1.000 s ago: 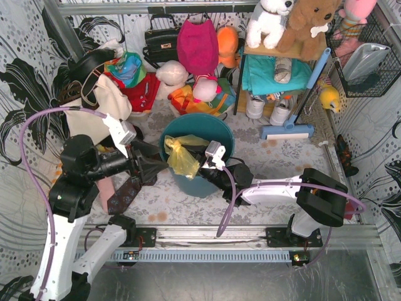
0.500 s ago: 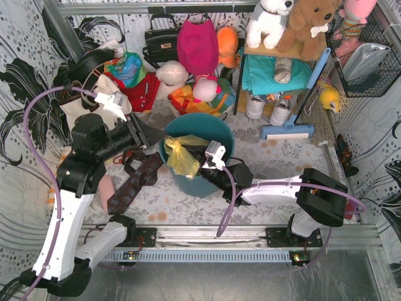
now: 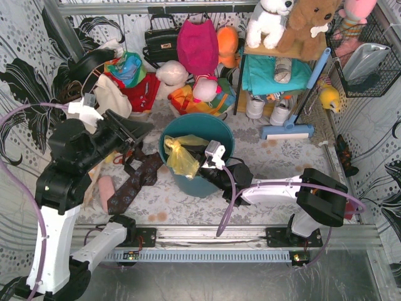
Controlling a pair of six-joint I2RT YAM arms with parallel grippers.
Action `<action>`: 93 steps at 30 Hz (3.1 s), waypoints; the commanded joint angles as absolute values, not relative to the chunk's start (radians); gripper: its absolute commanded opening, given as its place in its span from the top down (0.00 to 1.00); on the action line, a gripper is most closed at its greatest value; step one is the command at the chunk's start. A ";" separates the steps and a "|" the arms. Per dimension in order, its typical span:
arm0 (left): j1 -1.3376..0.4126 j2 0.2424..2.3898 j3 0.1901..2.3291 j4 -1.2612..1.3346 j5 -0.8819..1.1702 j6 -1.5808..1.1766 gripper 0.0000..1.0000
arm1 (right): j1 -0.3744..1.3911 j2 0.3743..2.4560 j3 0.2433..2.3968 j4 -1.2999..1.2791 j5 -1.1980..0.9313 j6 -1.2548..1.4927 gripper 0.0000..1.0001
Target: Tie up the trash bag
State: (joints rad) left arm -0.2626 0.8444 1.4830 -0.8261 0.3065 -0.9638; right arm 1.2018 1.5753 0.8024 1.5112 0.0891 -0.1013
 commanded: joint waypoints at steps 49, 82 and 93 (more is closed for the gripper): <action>-0.390 0.886 1.355 -0.877 0.335 -1.051 0.54 | 1.202 1.589 0.843 1.412 0.070 -0.126 1.00; -0.394 0.918 1.411 -0.894 0.235 -1.046 0.59 | 1.201 1.574 0.822 1.415 0.028 -0.141 1.00; -0.394 0.923 1.440 -0.892 0.227 -1.052 0.63 | 1.201 1.574 0.813 1.414 0.018 -0.149 1.00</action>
State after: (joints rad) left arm -0.3923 0.9272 1.3972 -0.9478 0.2394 -1.0458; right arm 1.1988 1.5753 0.8265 1.4307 0.0444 -0.1444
